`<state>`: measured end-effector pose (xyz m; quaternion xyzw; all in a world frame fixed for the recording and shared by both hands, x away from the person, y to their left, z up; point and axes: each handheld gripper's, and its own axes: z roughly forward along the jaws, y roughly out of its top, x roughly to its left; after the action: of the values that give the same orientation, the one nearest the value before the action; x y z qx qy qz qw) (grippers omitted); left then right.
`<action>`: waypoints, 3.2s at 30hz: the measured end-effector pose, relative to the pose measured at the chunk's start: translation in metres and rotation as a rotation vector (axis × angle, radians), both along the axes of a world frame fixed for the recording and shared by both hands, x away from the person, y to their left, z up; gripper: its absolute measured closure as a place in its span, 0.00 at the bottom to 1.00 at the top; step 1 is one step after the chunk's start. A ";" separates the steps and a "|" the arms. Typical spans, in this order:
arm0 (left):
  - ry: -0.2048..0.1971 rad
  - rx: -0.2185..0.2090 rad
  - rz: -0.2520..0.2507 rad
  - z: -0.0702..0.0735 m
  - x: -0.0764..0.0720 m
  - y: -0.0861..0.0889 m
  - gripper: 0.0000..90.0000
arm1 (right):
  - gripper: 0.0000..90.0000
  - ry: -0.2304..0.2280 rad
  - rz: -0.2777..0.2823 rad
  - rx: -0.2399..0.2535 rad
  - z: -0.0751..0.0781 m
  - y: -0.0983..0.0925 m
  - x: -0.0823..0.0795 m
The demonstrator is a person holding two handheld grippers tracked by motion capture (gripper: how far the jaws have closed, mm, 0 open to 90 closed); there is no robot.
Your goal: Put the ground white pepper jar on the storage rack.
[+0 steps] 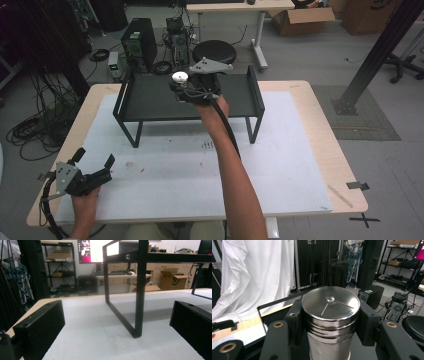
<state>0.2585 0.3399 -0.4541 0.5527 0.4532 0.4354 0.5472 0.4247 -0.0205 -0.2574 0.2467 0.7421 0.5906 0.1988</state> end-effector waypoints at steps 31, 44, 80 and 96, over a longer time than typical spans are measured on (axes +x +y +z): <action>0.000 -0.004 0.000 0.000 0.000 0.001 0.00 | 0.54 0.110 -0.060 -0.083 -0.032 0.049 0.057; 0.000 -0.003 -0.001 0.000 0.000 0.001 0.00 | 0.54 0.158 -0.066 -0.089 -0.039 0.046 0.062; -0.001 -0.007 -0.001 0.000 0.000 0.001 0.00 | 0.02 0.114 -0.200 0.015 -0.023 0.007 0.045; -0.002 -0.004 -0.001 0.000 0.000 0.000 0.00 | 0.00 0.087 -0.274 0.049 -0.022 -0.027 0.032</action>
<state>0.2583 0.3403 -0.4542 0.5515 0.4535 0.4348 0.5488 0.4564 -0.0478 -0.2793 0.3759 0.6948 0.5645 0.2393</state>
